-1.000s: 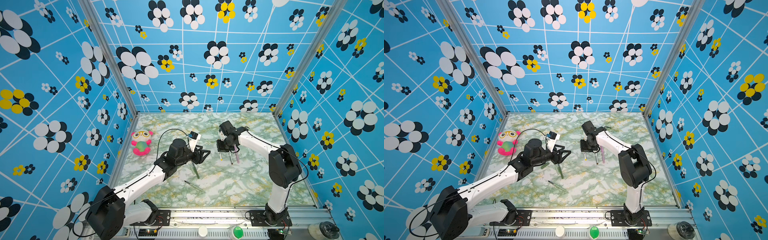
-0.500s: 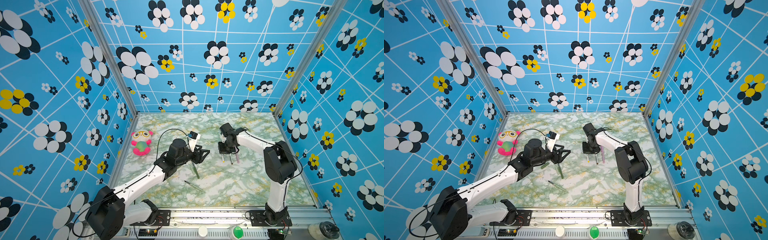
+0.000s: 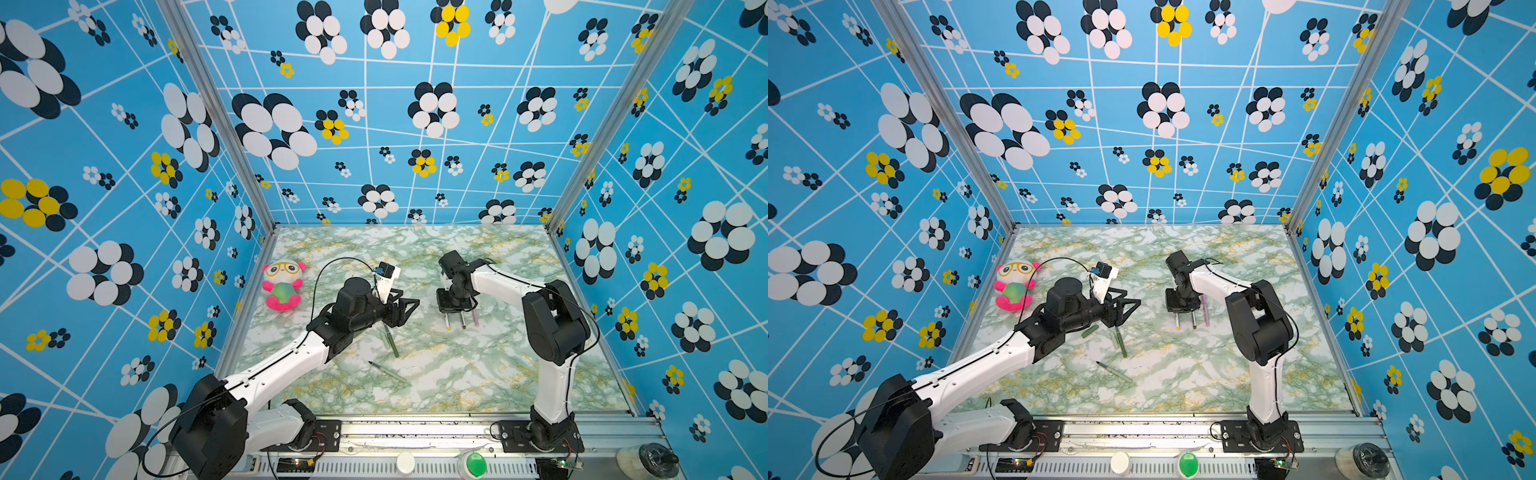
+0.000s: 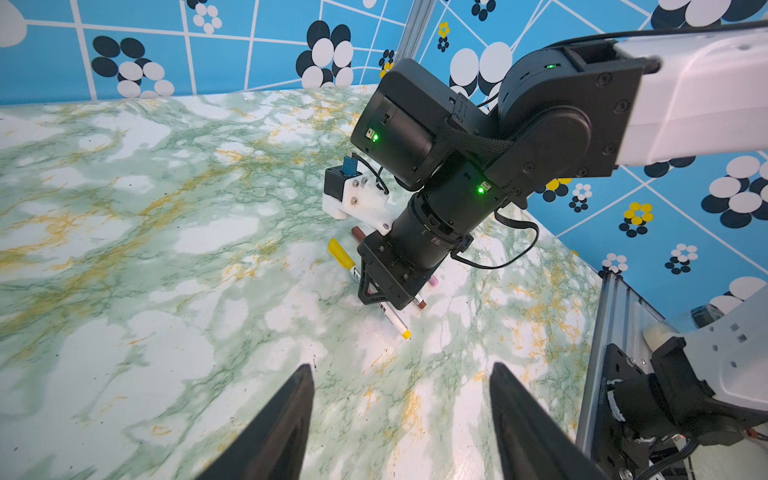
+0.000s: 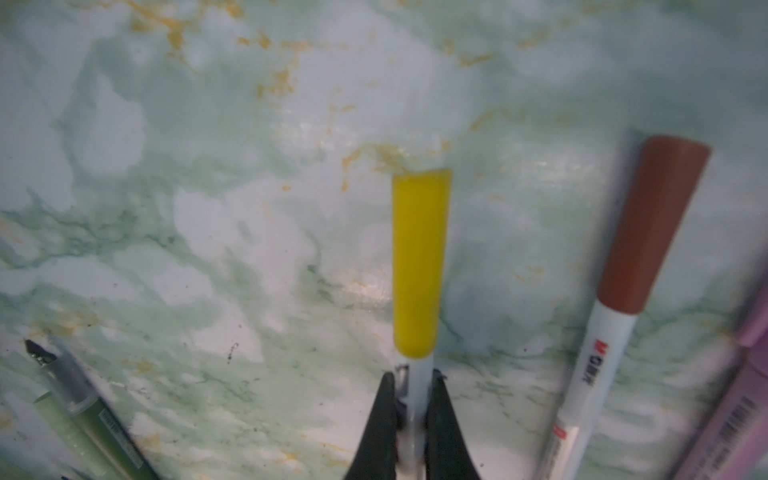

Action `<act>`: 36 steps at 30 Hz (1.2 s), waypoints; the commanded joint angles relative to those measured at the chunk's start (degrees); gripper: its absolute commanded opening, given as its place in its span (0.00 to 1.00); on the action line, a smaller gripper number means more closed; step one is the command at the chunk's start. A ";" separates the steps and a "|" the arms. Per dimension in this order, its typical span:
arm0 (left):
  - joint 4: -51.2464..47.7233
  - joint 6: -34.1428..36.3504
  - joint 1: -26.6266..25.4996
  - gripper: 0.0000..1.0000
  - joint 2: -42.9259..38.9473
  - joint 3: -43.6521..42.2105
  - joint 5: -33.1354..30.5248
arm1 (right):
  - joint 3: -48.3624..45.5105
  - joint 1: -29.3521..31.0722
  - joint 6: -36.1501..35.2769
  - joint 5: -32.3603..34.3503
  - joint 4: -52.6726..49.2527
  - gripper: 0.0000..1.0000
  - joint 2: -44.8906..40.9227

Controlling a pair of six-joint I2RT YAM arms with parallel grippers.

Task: Insert the pens into the pen caps
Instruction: 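Lower the capped white marker onto the table beside the brown pen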

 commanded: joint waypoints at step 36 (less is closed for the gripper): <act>0.85 1.42 0.17 0.76 -3.01 0.45 -2.07 | -0.22 -0.22 1.84 1.67 -1.02 0.21 3.63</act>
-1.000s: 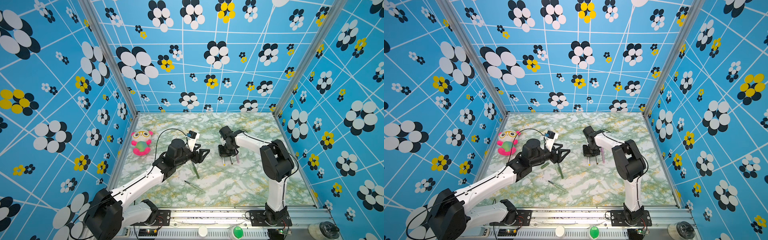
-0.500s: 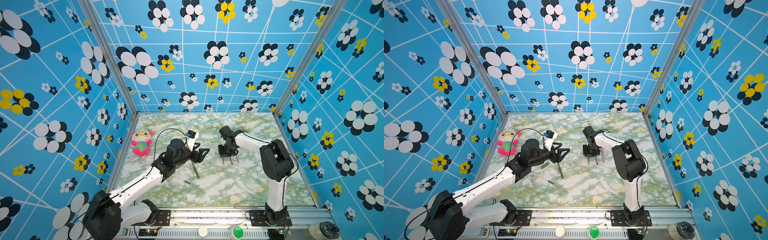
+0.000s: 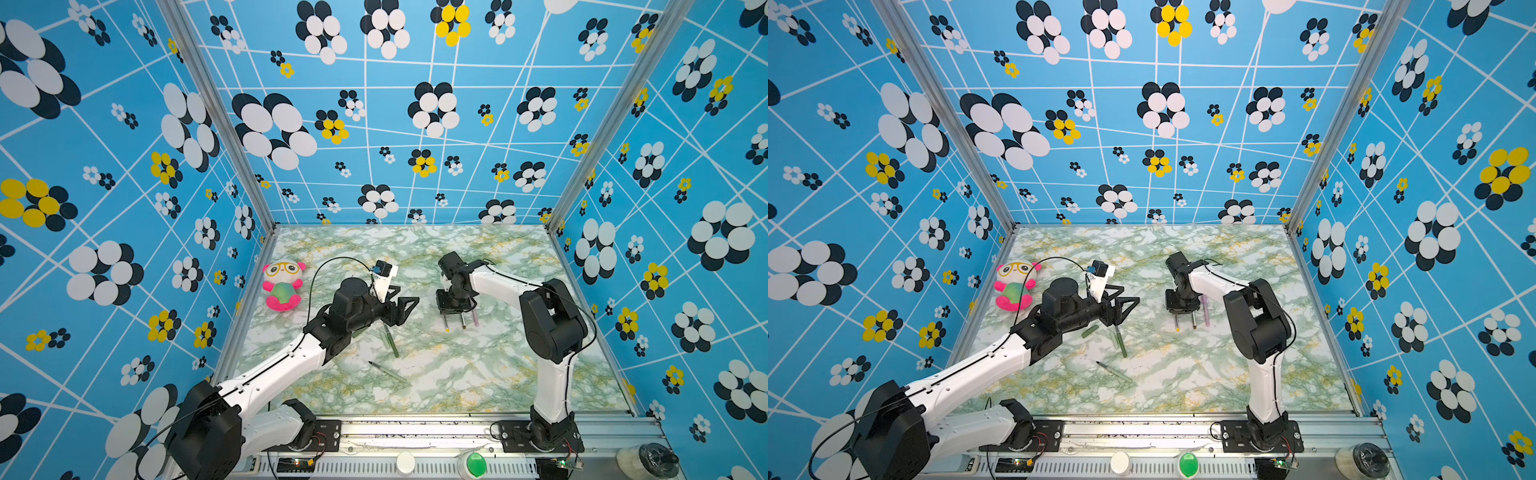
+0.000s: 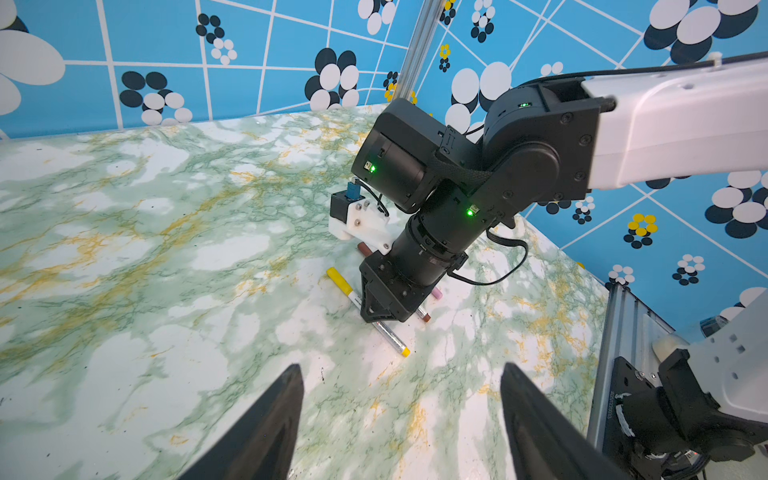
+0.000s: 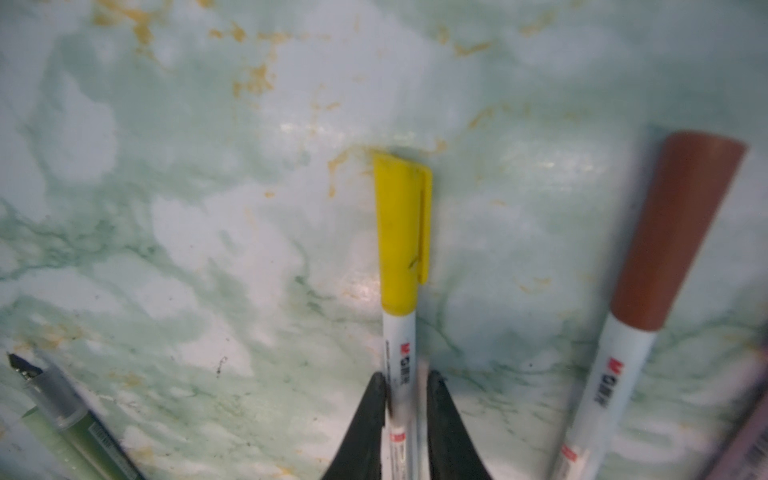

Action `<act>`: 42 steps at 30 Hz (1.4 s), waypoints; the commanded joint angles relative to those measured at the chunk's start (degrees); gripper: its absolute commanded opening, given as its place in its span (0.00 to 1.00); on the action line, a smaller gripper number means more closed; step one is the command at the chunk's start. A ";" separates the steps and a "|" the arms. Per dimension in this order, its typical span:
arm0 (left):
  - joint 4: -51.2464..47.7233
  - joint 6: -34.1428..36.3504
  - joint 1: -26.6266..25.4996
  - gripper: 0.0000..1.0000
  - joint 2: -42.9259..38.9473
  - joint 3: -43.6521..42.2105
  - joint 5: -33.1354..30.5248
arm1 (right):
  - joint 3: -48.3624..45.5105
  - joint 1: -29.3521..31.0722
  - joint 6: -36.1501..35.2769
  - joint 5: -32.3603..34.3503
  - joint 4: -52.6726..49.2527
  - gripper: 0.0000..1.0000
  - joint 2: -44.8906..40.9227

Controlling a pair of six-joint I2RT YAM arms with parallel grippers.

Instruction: Insert the pens into the pen caps

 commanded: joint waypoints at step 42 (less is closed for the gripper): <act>-8.28 -22.04 16.95 0.99 -30.86 -18.53 -31.10 | 10.19 22.97 -3.37 4.39 -0.61 0.39 -1.03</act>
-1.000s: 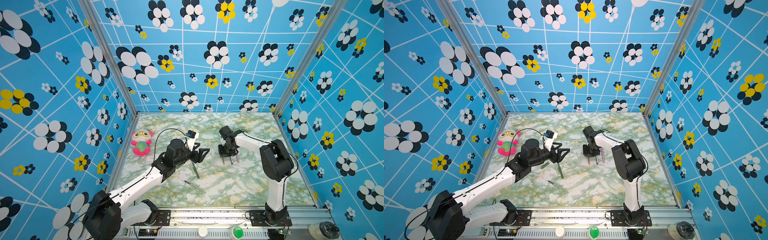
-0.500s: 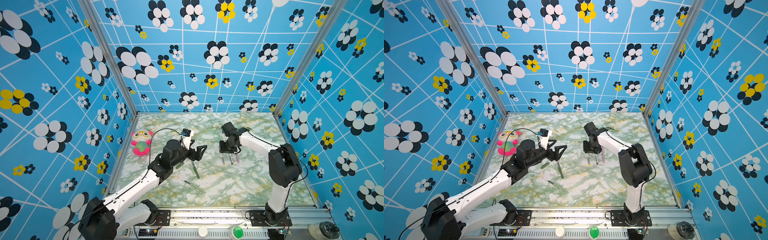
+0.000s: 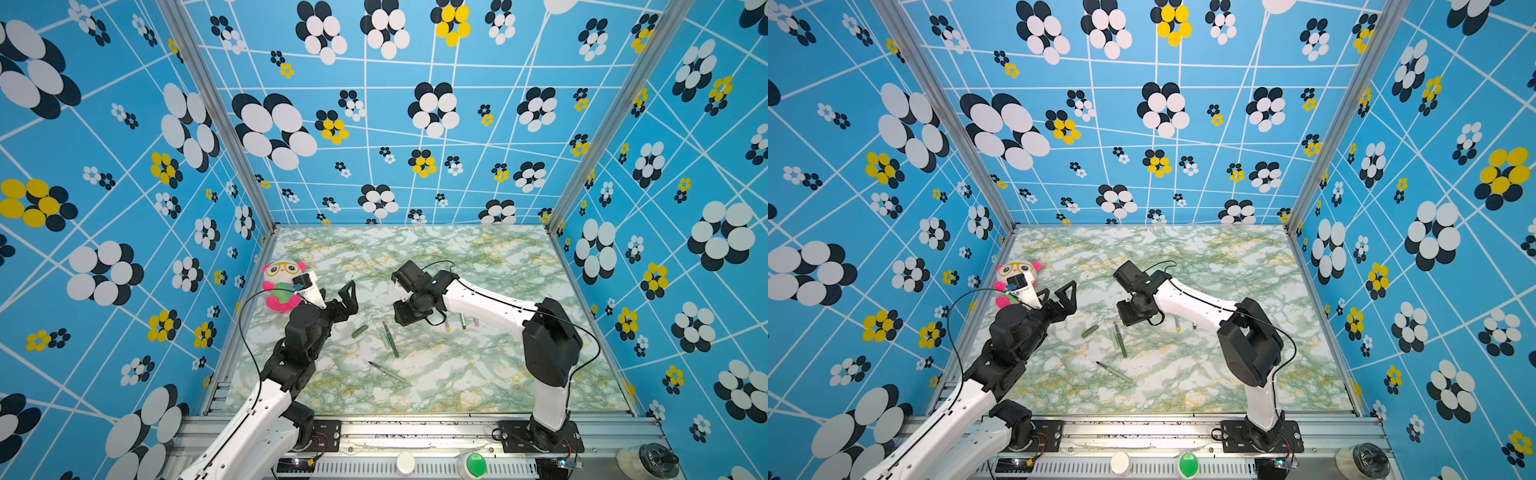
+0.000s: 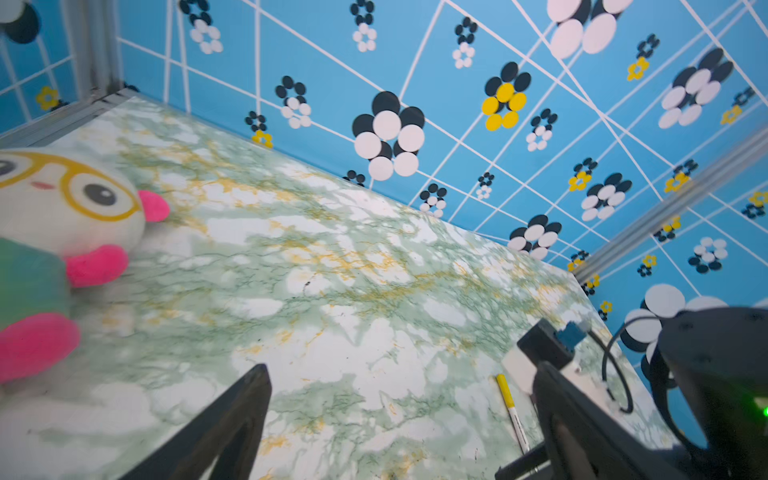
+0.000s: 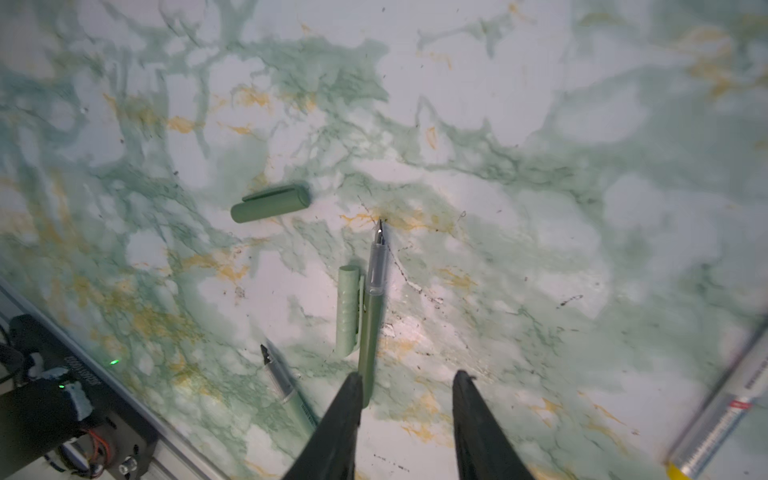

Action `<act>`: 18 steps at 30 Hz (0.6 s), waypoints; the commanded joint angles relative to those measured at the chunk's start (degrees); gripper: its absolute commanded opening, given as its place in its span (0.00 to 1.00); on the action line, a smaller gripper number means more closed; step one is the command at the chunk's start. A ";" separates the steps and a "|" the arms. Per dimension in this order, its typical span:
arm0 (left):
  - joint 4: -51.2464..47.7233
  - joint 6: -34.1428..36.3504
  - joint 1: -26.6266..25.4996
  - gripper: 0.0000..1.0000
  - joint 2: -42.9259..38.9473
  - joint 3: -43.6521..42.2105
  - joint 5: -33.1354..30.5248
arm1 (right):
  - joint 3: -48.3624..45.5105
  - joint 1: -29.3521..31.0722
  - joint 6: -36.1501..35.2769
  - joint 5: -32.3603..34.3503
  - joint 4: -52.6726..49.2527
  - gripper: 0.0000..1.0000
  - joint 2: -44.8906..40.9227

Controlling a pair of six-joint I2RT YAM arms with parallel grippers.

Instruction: Insert the pens into the pen caps

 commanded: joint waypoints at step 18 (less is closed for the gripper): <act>-5.66 -4.50 2.02 0.99 -6.54 -4.45 -0.49 | 8.01 4.59 -1.25 5.62 -3.53 0.38 10.84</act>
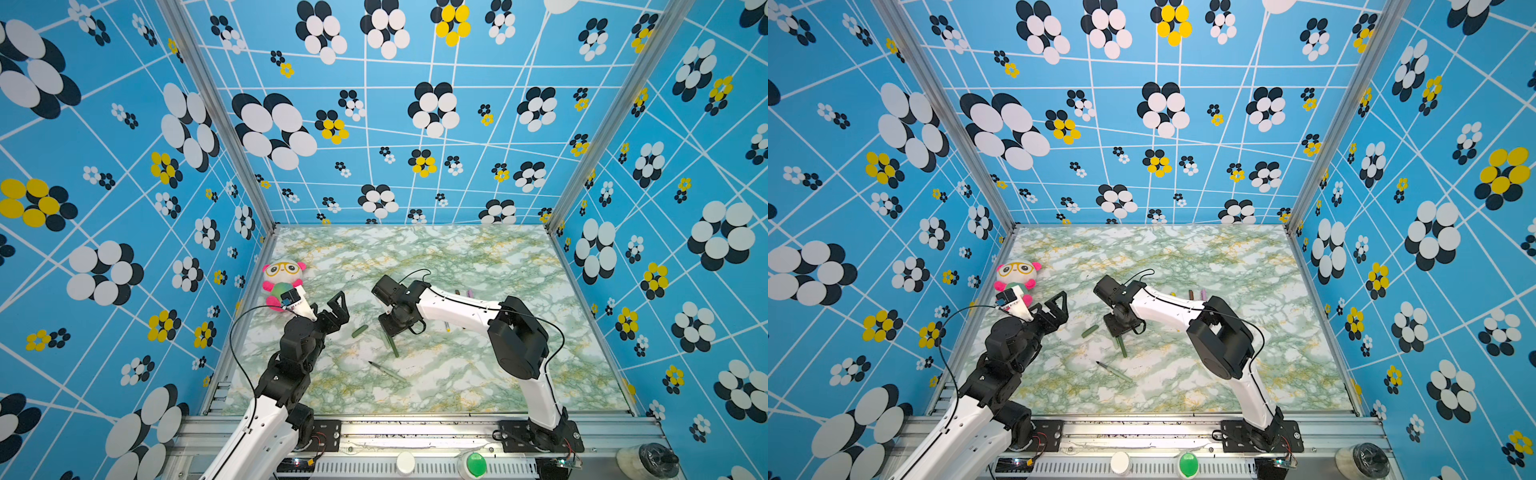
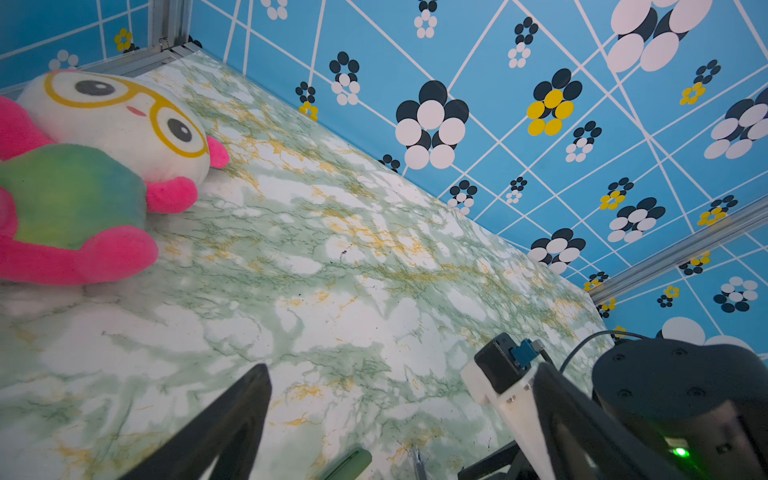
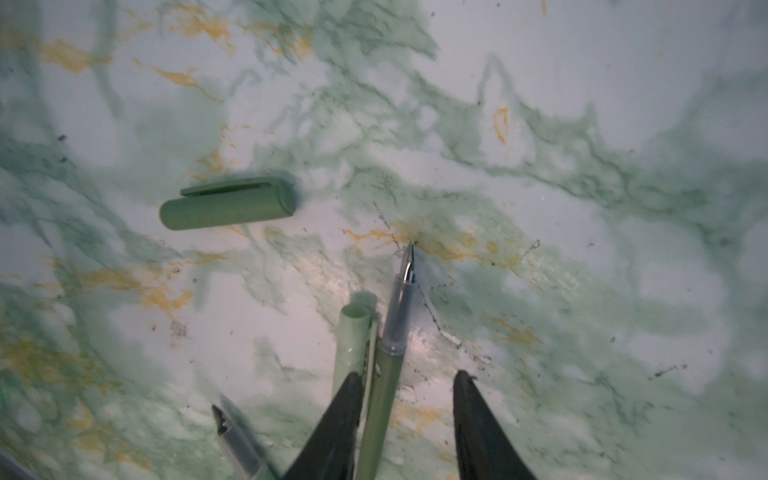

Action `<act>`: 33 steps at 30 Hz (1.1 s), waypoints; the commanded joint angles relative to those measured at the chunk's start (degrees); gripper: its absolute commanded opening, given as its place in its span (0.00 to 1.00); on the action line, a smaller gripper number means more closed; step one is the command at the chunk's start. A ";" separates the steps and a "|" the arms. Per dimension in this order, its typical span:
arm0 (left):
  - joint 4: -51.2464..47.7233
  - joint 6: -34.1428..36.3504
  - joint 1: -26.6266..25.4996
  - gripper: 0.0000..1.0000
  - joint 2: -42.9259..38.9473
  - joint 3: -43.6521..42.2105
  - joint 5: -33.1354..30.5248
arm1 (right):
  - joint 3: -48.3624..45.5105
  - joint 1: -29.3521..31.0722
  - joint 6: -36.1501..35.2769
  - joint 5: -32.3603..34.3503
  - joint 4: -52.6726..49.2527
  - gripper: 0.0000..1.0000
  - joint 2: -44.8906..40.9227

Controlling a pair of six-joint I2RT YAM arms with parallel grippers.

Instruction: Insert the pens into the pen caps

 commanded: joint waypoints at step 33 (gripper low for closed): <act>0.10 1.21 1.11 0.99 0.67 0.12 2.95 | 2.62 0.96 -0.34 5.48 -3.59 0.09 4.32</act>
